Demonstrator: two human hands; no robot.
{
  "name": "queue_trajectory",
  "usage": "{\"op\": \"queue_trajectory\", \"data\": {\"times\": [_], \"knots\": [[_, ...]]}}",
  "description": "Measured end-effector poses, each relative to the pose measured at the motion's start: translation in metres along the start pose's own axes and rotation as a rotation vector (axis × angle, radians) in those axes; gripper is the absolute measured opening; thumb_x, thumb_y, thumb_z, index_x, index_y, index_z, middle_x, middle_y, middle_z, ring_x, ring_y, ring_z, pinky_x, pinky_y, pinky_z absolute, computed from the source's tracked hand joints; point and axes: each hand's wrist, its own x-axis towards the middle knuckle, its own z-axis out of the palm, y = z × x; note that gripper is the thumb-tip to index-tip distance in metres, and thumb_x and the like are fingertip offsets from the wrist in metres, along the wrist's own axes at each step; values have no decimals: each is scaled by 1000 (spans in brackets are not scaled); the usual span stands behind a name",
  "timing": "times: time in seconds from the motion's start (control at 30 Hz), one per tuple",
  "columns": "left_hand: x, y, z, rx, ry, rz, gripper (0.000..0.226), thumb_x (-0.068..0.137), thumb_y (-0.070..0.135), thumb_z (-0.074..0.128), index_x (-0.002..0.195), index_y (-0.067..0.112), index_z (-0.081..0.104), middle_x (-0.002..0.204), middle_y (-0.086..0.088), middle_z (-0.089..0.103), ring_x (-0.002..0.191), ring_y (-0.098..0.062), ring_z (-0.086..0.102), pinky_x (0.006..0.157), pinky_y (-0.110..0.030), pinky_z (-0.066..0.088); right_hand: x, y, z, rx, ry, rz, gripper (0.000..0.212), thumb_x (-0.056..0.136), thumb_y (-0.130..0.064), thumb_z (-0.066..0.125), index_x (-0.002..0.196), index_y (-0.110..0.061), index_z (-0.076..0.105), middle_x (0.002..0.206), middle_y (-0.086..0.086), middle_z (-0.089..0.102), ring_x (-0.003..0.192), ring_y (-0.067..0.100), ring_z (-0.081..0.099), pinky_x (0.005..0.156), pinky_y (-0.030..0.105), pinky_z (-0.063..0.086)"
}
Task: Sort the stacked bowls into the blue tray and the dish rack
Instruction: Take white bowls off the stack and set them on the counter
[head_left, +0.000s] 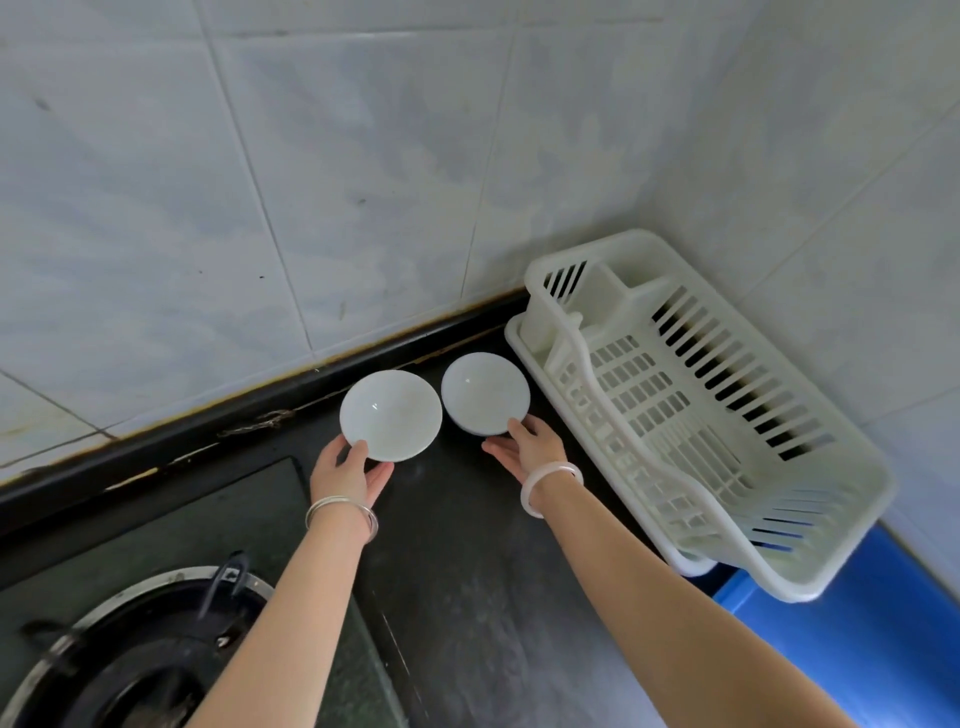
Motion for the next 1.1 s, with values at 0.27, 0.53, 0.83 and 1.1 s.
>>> {"op": "queue_trajectory", "data": {"times": [0.27, 0.53, 0.83, 1.1], "knots": [[4, 4, 17, -88, 39, 15, 33, 89, 3, 53, 120, 16, 53, 133, -10, 49, 116, -36, 54, 81, -38, 54, 18, -10, 26, 40, 16, -7, 45, 92, -7, 53, 135, -8, 41, 92, 16, 64, 83, 28, 67, 78, 35, 55], [14, 4, 21, -94, 61, 24, 28, 89, 4, 54, 112, 18, 55, 116, -4, 51, 98, -27, 56, 77, -36, 55, 26, -18, 43, 63, 22, 6, 43, 93, -7, 51, 135, -9, 41, 105, 23, 64, 93, 34, 66, 74, 35, 55], [15, 0, 23, -50, 101, 59, 34, 89, 6, 55, 120, 17, 55, 112, -1, 52, 94, -23, 58, 78, -35, 55, 17, -22, 41, -99, -57, 39, 46, 98, -29, 41, 141, -18, 31, 122, 20, 61, 102, 31, 63, 81, 37, 52], [2, -10, 16, 259, 45, 270, 41, 92, 13, 48, 133, 19, 50, 136, -5, 53, 121, -25, 52, 98, -38, 46, -10, -35, 26, -245, -121, 81, 51, 98, -38, 35, 144, -16, 28, 140, 12, 49, 121, 34, 52, 98, 43, 43]]}}
